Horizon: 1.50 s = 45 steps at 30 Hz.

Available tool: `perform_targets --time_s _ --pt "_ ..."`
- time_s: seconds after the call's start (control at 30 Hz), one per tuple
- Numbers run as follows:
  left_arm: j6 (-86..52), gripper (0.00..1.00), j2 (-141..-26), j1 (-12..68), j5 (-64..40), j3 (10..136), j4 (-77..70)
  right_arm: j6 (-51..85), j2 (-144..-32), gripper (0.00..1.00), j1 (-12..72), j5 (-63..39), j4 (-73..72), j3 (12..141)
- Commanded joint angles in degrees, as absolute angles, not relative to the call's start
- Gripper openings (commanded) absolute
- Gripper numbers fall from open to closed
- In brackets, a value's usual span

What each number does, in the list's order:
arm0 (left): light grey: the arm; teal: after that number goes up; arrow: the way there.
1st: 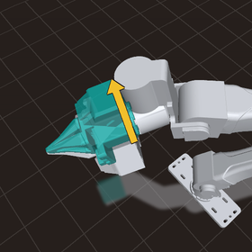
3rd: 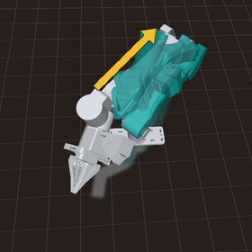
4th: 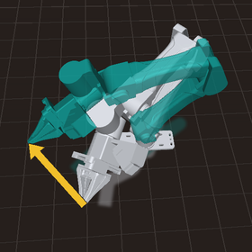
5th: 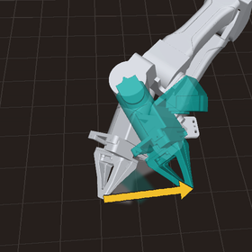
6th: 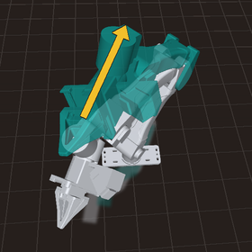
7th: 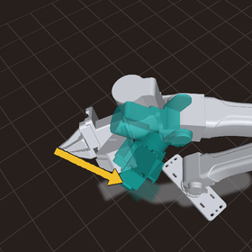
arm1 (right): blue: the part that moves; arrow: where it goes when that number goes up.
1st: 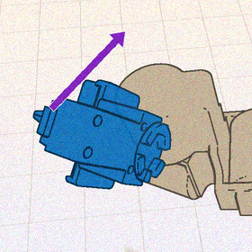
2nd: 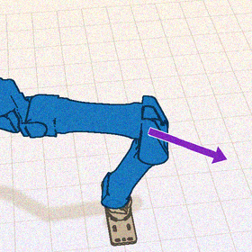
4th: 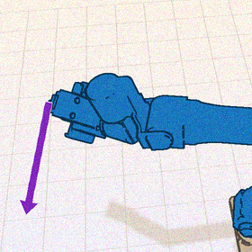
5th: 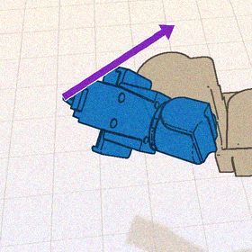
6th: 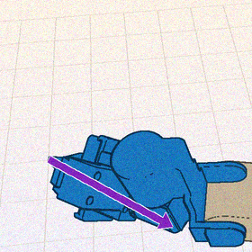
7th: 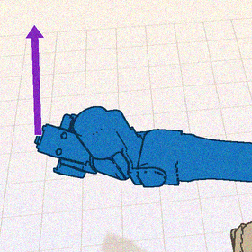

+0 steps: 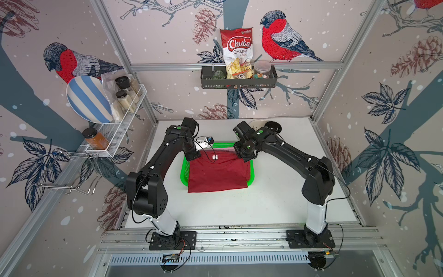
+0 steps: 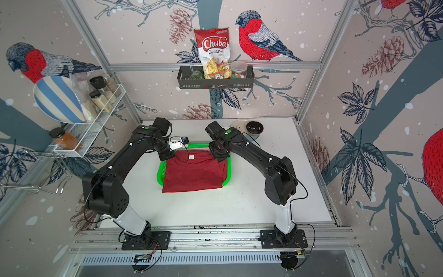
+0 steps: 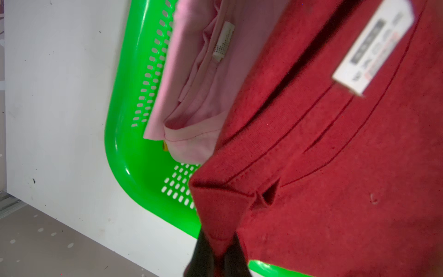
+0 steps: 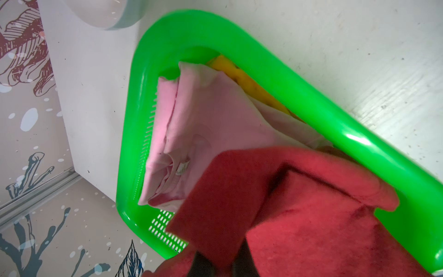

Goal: Put the folded t-shirts into the basket
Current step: Place the T-shirt in the bin.

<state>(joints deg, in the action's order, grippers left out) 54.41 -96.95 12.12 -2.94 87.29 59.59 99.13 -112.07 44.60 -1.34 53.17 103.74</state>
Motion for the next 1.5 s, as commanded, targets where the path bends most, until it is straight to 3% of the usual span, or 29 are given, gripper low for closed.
perform_targets --time_s 0.0,0.07,0.13,0.23,0.27,0.3,0.33,0.37,0.43,0.47,0.53,0.7,0.83,1.03,1.17,1.3,1.47 --pt "56.2 0.00 -99.9 11.7 0.3 88.5 54.9 99.3 -113.8 0.00 43.7 -0.4 54.6 104.8" --pt "56.4 0.00 -102.5 11.7 0.8 89.3 53.9 99.5 -115.0 0.00 43.1 -0.9 54.4 105.2" --pt "56.5 0.00 -104.4 11.7 0.9 89.9 53.0 99.5 -116.0 0.07 42.5 -1.1 53.9 105.4" --pt "55.1 0.02 -106.6 11.7 1.4 91.0 51.9 99.1 -117.3 0.39 41.6 -1.5 52.2 105.2" --pt "54.5 0.10 -107.1 11.7 1.5 91.5 51.8 99.0 -117.6 0.54 41.3 -2.1 51.3 105.1" --pt "53.6 0.19 -107.6 11.6 1.5 92.1 51.7 98.6 -117.7 0.64 41.0 -2.6 50.4 104.9" --pt "52.9 0.34 -107.6 11.5 1.5 92.6 51.7 98.3 -117.7 0.73 40.8 -2.9 50.2 104.9" --pt "52.2 0.56 -107.4 11.4 1.5 93.0 51.7 98.0 -117.5 0.81 40.6 -3.0 50.0 105.1" --pt "51.2 0.89 -106.2 11.3 1.1 93.7 52.2 96.5 -116.7 0.91 40.3 -2.6 50.5 105.6" --pt "50.7 0.95 -105.1 11.3 0.7 93.8 52.4 95.9 -115.9 0.94 40.1 -2.0 51.1 105.8" --pt "49.7 0.95 -102.4 11.3 -0.5 94.3 53.6 94.1 -113.4 0.99 39.7 0.1 52.5 105.9" --pt "44.6 0.96 -94.1 10.8 -2.3 94.7 53.9 83.8 -105.9 1.00 39.3 9.3 53.8 106.1" --pt "32.7 0.96 -87.7 6.5 -3.4 94.6 52.3 61.5 -98.0 1.00 40.2 19.5 49.0 103.1" --pt "10.6 0.96 -75.8 -4.1 -8.9 81.5 43.9 18.5 -78.9 1.00 48.6 36.5 26.8 81.1" --pt "2.6 0.96 -68.1 -9.0 -7.5 65.2 31.2 11.3 -65.4 1.00 47.4 44.5 15.5 65.4" --pt "-0.8 0.96 -67.8 -11.5 -2.8 56.4 25.2 15.1 -53.1 1.00 35.5 35.6 14.8 54.2" --pt "2.3 0.96 -76.7 -11.5 -8.5 59.1 32.8 20.9 -53.0 1.00 26.2 18.0 22.1 51.3"
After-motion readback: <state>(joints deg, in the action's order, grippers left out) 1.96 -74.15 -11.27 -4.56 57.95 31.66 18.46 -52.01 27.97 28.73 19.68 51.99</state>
